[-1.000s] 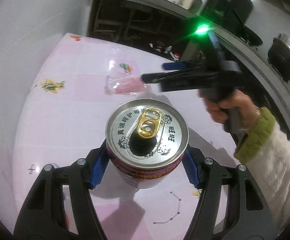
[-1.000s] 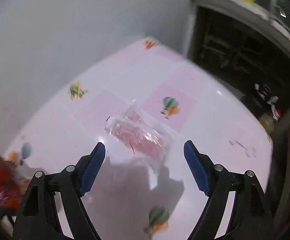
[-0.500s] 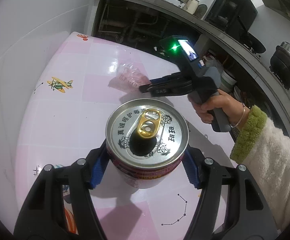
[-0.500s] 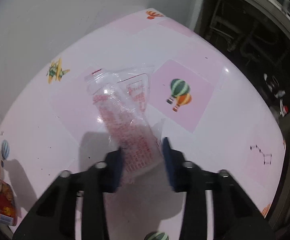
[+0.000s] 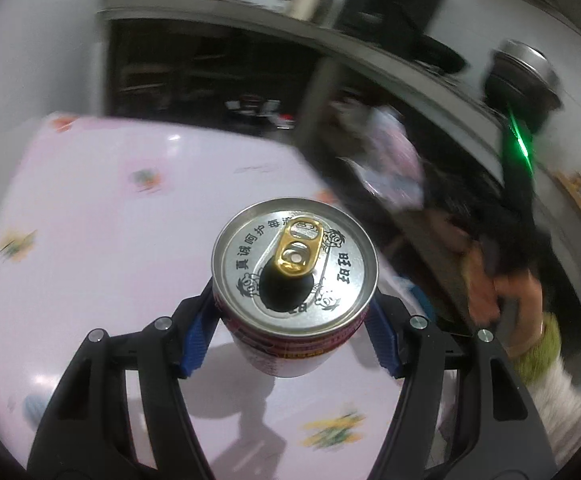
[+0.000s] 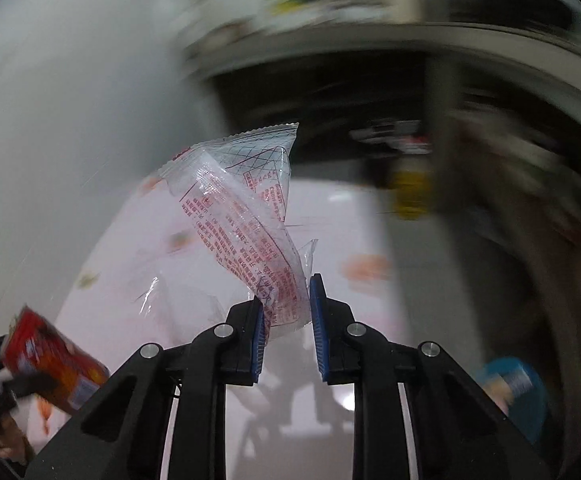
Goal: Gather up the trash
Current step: 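Open both tools over the blue basket to drop the can and bag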
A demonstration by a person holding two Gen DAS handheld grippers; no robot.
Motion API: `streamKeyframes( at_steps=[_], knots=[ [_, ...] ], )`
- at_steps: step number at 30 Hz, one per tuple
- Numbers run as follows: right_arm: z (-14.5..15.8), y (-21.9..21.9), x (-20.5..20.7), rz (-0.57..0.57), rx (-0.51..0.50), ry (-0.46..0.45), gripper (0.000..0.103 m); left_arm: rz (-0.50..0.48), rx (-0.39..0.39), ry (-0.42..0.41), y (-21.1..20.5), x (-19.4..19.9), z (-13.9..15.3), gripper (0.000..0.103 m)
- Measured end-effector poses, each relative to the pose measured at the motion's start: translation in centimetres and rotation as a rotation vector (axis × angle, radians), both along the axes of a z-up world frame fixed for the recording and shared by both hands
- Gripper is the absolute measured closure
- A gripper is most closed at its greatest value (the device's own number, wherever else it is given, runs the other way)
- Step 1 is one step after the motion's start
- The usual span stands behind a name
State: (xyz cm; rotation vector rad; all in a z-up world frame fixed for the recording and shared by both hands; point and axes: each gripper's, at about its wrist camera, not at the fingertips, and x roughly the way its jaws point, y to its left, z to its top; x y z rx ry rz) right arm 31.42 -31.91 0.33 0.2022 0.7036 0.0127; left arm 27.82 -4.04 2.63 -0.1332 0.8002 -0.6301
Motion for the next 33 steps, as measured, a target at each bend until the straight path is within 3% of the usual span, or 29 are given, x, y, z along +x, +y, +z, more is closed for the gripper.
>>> streamKeyframes(
  at_steps=[2,6,8,11,14,17,22,26,28,29,31,33],
  knots=[
    [-0.8,-4.6,-4.9,-0.181,-0.005,-0.001,0.082,-0.094,-0.001,-0.015,-4.5,0.3,0.8,0.040],
    [-5.6,-13.4,-14.9,-0.497,0.079,0.070,0.082,-0.280,0.015,0.012,-13.8,0.6,1.0,0.040],
    [-9.7,-17.3,-19.8,-0.642,0.186,0.126,0.082,-0.371,0.041,0.068,-19.3,0.8,0.0,0.040],
    [-16.1,-21.3,-25.0,-0.773,0.364,0.208,0.082,-0.477,0.098,0.127,-26.4,0.4,-2.0,0.040],
    [-22.1,-24.3,-27.8,-0.851,0.527,0.250,0.082,-0.562,0.199,0.230,-34.3,0.3,-6.2,0.040],
    [-27.1,-26.7,-28.4,-0.886,0.671,0.271,0.082,-0.610,0.300,0.305,-40.3,0.1,-10.7,0.040],
    [-32.9,-29.3,-25.7,-0.929,0.773,0.289,0.080,-0.616,0.438,0.379,-47.5,0.2,-18.0,0.040],
    [-36.3,-32.5,-22.3,-0.973,0.761,0.271,0.071,-0.600,0.430,0.391,-51.3,0.8,-21.8,0.039],
    [-37.7,-33.8,-20.7,-0.984,0.748,0.245,0.060,-0.585,0.436,0.378,-53.3,0.8,-22.8,0.027],
    [-38.2,-33.9,-20.1,-0.992,0.731,0.246,0.057,-0.568,0.429,0.371,-53.6,1.0,-23.2,0.026],
    [-38.2,-33.7,-19.6,-1.008,0.641,0.205,0.046,-0.550,0.409,0.374,-53.8,1.2,-23.2,0.026],
    [-38.0,-33.3,-18.9,-0.999,0.585,0.221,0.040,-0.560,0.389,0.383,-54.0,1.2,-22.9,0.026]
  ],
)
